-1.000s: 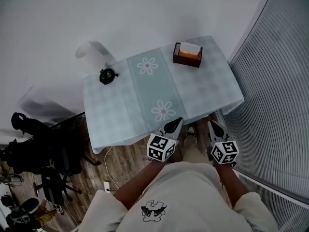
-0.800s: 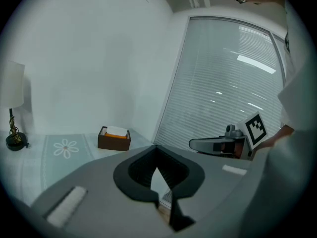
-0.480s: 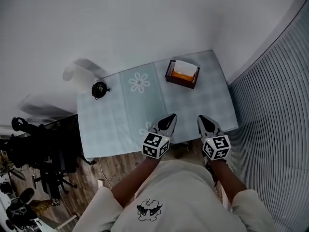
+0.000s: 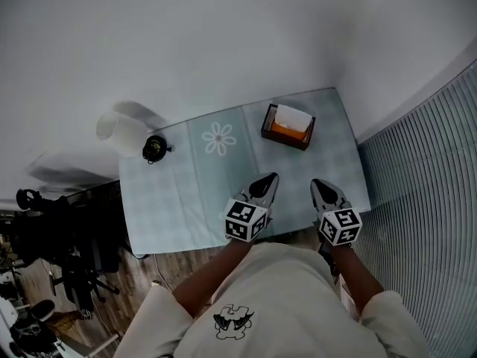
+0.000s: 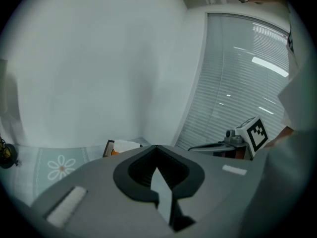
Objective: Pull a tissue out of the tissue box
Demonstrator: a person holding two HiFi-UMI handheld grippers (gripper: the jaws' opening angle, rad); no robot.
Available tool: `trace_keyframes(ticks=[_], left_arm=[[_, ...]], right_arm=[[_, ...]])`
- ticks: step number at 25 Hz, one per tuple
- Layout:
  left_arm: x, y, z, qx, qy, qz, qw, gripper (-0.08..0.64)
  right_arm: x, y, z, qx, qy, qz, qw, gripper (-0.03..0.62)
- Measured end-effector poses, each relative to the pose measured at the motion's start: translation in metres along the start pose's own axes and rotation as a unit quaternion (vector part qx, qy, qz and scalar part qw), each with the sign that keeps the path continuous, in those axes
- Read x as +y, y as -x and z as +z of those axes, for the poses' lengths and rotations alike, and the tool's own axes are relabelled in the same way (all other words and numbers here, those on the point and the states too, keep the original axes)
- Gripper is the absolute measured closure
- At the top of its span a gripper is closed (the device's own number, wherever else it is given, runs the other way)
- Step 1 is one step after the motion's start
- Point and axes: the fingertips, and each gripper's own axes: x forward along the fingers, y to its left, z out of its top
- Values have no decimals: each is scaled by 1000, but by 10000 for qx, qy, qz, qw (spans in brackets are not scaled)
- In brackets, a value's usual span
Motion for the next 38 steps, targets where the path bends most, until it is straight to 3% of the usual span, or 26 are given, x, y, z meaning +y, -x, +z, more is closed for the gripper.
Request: trace_keyframes(ticks=[12,18,23,28,31,34,38], left_arm=[[50,-73,35,103,-97,96,9999,554],[83,-116,44,355,-195,167,9990,554],[108,-153,36,729,-54,329,9968,554],[127,-180,19,1049,357,446,9928,554],[134,-191,17,1164,279,495,9916,554],[135,-201,14,1282,140,451,9906,554],[138,-208,5,1555,-32,470,9867,554]], right_arm=[[-58,-85,43,401,608,203,9971,584],[-101,-134,52,712,818,88,9941,584],[-137,-169,44,1110,789,-32,9907,584],[-164,-194,26,1547,880,-145,9839,583],[-175,-204,9,1856,960,-144,9778,581],[-180,-213,-4,2080,979,-109,9732,484],[-187,-224,-15,2258,942,-247,9693,465]])
